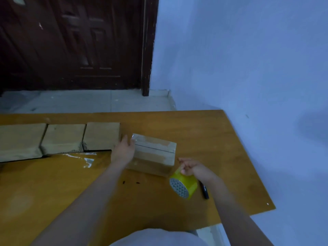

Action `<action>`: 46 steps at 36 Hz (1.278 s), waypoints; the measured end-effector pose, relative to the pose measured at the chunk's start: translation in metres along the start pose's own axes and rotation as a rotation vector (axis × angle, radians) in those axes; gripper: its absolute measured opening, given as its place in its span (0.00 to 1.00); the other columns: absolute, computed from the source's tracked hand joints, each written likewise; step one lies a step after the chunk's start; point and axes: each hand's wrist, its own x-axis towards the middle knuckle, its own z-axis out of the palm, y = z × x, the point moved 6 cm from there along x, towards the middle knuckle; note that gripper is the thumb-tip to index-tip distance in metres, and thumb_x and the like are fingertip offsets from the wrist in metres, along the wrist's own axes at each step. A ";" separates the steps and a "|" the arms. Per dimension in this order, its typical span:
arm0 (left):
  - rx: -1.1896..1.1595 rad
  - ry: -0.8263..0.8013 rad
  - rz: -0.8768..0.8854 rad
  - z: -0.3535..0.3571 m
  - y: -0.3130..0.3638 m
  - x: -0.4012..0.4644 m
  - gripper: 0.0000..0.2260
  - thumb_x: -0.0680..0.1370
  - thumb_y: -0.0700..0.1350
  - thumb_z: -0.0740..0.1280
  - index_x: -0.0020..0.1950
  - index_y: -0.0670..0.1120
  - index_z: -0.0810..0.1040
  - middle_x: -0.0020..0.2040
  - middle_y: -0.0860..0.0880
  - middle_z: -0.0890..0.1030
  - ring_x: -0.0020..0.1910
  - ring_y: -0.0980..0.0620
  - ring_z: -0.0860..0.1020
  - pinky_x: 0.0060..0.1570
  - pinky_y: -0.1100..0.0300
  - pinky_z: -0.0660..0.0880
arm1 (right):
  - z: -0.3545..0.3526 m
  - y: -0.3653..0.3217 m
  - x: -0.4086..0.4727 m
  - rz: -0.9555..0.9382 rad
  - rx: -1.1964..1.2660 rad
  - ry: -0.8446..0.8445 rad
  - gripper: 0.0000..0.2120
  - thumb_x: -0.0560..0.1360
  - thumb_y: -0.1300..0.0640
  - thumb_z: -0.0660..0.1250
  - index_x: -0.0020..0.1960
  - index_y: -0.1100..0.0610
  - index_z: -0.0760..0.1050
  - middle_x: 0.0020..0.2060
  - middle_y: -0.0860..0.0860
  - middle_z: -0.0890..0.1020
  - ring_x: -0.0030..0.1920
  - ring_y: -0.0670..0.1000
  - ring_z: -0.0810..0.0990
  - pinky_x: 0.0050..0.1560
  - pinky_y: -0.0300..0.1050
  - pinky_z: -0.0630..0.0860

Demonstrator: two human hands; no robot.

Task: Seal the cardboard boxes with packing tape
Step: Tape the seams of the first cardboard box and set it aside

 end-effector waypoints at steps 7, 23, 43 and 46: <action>-0.212 0.015 -0.044 -0.006 0.013 0.002 0.23 0.82 0.61 0.48 0.52 0.44 0.71 0.47 0.45 0.74 0.48 0.43 0.74 0.46 0.53 0.68 | 0.005 -0.025 -0.005 -0.097 0.109 0.029 0.07 0.64 0.63 0.70 0.31 0.56 0.74 0.70 0.53 0.67 0.68 0.52 0.67 0.63 0.44 0.65; -0.864 -0.040 0.204 0.008 0.004 -0.014 0.25 0.74 0.28 0.67 0.64 0.48 0.65 0.58 0.51 0.71 0.59 0.51 0.70 0.52 0.61 0.71 | -0.013 -0.010 -0.014 -0.153 -0.304 0.150 0.09 0.74 0.63 0.67 0.36 0.55 0.74 0.71 0.44 0.60 0.74 0.51 0.46 0.69 0.45 0.48; -0.346 0.212 0.074 0.020 -0.036 -0.027 0.16 0.79 0.34 0.60 0.66 0.43 0.67 0.50 0.46 0.78 0.47 0.41 0.78 0.39 0.53 0.73 | -0.018 0.026 -0.046 -0.039 0.014 0.150 0.10 0.70 0.65 0.69 0.33 0.55 0.74 0.60 0.49 0.76 0.57 0.49 0.75 0.53 0.43 0.70; -0.451 0.235 0.286 -0.004 0.020 -0.037 0.11 0.80 0.38 0.60 0.63 0.44 0.70 0.47 0.52 0.77 0.45 0.56 0.77 0.40 0.62 0.72 | -0.039 -0.001 -0.065 -0.119 0.095 0.248 0.06 0.68 0.62 0.70 0.35 0.60 0.74 0.53 0.45 0.81 0.50 0.44 0.79 0.45 0.36 0.72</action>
